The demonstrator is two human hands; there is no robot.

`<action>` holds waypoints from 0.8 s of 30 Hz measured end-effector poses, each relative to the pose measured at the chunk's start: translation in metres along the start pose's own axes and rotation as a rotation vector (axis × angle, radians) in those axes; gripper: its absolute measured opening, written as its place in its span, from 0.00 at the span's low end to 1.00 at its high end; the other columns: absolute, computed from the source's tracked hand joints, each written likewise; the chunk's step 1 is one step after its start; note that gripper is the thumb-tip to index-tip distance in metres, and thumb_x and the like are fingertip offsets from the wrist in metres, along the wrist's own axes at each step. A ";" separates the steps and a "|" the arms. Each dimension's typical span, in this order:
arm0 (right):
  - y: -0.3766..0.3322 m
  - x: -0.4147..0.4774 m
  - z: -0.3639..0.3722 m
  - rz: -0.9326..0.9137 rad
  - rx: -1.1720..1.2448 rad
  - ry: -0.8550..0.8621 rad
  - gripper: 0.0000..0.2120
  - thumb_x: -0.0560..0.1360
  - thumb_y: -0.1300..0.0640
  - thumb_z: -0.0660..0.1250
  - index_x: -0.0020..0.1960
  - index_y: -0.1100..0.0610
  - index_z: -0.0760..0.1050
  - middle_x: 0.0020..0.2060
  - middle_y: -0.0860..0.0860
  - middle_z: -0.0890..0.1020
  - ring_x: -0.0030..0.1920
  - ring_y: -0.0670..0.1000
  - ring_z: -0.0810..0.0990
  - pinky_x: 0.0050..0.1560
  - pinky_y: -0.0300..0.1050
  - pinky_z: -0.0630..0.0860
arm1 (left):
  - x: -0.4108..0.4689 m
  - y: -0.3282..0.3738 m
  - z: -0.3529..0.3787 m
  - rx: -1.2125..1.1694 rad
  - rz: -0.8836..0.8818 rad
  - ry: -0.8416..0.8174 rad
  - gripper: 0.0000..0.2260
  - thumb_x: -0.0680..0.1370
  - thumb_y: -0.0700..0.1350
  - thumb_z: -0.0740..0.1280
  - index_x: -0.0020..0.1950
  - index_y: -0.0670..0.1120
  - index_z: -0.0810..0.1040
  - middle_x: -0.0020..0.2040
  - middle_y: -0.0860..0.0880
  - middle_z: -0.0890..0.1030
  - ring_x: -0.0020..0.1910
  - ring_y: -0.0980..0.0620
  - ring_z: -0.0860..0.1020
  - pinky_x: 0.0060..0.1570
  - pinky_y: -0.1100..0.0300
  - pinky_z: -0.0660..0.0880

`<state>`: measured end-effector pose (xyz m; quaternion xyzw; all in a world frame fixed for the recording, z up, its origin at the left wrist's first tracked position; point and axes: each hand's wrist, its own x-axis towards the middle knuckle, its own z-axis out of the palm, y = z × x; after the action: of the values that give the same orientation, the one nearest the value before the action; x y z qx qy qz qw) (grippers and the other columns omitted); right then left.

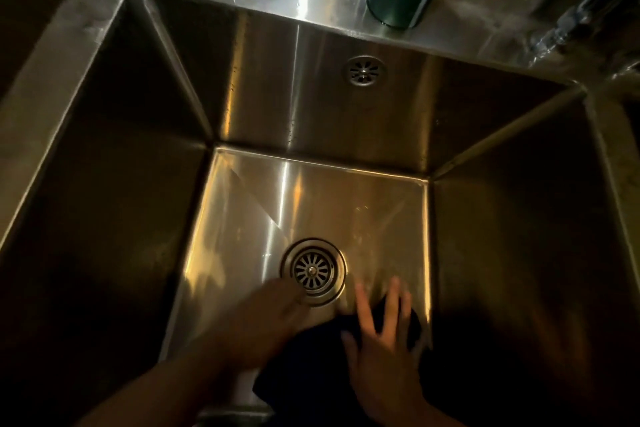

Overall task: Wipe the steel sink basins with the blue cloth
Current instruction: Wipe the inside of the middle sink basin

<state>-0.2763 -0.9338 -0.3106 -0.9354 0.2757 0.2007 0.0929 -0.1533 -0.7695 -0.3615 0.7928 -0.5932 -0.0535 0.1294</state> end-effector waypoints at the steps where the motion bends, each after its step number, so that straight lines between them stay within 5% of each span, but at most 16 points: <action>1: -0.005 -0.014 0.007 0.086 0.009 -0.040 0.40 0.72 0.36 0.61 0.76 0.38 0.42 0.75 0.62 0.61 0.72 0.65 0.64 0.56 0.77 0.67 | -0.008 -0.021 0.000 0.002 -0.159 0.061 0.15 0.79 0.48 0.55 0.57 0.41 0.75 0.54 0.39 0.80 0.55 0.42 0.76 0.56 0.50 0.69; 2: -0.010 -0.025 0.016 0.154 0.017 -0.050 0.39 0.73 0.31 0.53 0.75 0.39 0.34 0.73 0.66 0.62 0.70 0.69 0.66 0.55 0.78 0.68 | -0.014 -0.040 0.000 0.017 -0.322 0.074 0.19 0.79 0.49 0.55 0.61 0.39 0.74 0.57 0.35 0.79 0.58 0.36 0.75 0.59 0.47 0.68; 4: -0.020 -0.032 0.034 0.249 0.153 -0.019 0.38 0.72 0.27 0.35 0.76 0.44 0.33 0.60 0.74 0.74 0.56 0.77 0.75 0.50 0.77 0.69 | -0.024 -0.062 0.001 0.019 -0.592 -0.011 0.24 0.78 0.52 0.56 0.69 0.39 0.71 0.66 0.31 0.71 0.66 0.31 0.69 0.66 0.42 0.63; 6: -0.030 -0.030 0.054 0.316 0.259 -0.020 0.44 0.68 0.24 0.32 0.78 0.47 0.37 0.56 0.77 0.74 0.54 0.81 0.73 0.61 0.75 0.64 | -0.028 -0.068 0.010 -0.010 -0.747 -0.050 0.29 0.77 0.57 0.56 0.74 0.43 0.64 0.73 0.33 0.63 0.73 0.32 0.60 0.70 0.40 0.58; 8: -0.036 -0.021 0.071 0.368 0.273 0.001 0.50 0.64 0.20 0.33 0.78 0.48 0.38 0.62 0.78 0.69 0.61 0.81 0.66 0.69 0.68 0.54 | -0.031 -0.067 0.021 -0.005 -0.782 -0.057 0.30 0.77 0.59 0.52 0.76 0.46 0.59 0.76 0.35 0.58 0.75 0.34 0.55 0.71 0.39 0.56; 12: -0.016 0.014 0.079 0.439 0.158 -0.096 0.55 0.58 0.17 0.33 0.77 0.47 0.40 0.74 0.70 0.55 0.72 0.73 0.54 0.54 0.81 0.62 | -0.033 -0.062 0.030 0.019 -0.773 -0.057 0.30 0.78 0.58 0.52 0.77 0.46 0.57 0.77 0.36 0.55 0.76 0.36 0.52 0.71 0.37 0.56; 15: 0.004 0.062 0.068 0.427 0.134 -0.049 0.53 0.59 0.20 0.29 0.78 0.46 0.37 0.76 0.65 0.39 0.75 0.68 0.47 0.59 0.80 0.62 | -0.032 -0.061 0.028 0.024 -0.776 -0.021 0.29 0.77 0.57 0.54 0.75 0.44 0.61 0.76 0.35 0.57 0.76 0.35 0.54 0.70 0.36 0.58; 19: 0.007 0.117 0.046 0.189 0.049 0.079 0.46 0.70 0.25 0.36 0.76 0.52 0.59 0.74 0.67 0.60 0.72 0.71 0.58 0.57 0.82 0.58 | -0.031 -0.060 0.029 0.037 -0.770 -0.006 0.29 0.77 0.57 0.55 0.75 0.44 0.63 0.75 0.34 0.58 0.75 0.35 0.55 0.69 0.35 0.60; 24: 0.037 0.170 0.030 -0.293 -0.202 0.144 0.36 0.73 0.30 0.43 0.76 0.40 0.35 0.77 0.52 0.43 0.77 0.58 0.37 0.69 0.71 0.41 | -0.032 -0.062 0.034 0.047 -0.802 0.014 0.30 0.77 0.59 0.53 0.75 0.46 0.61 0.76 0.36 0.57 0.76 0.37 0.55 0.70 0.37 0.58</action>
<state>-0.1764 -1.0374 -0.4123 -0.9821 0.1208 0.1444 0.0069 -0.1134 -0.7279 -0.4132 0.9645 -0.2371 -0.0807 0.0843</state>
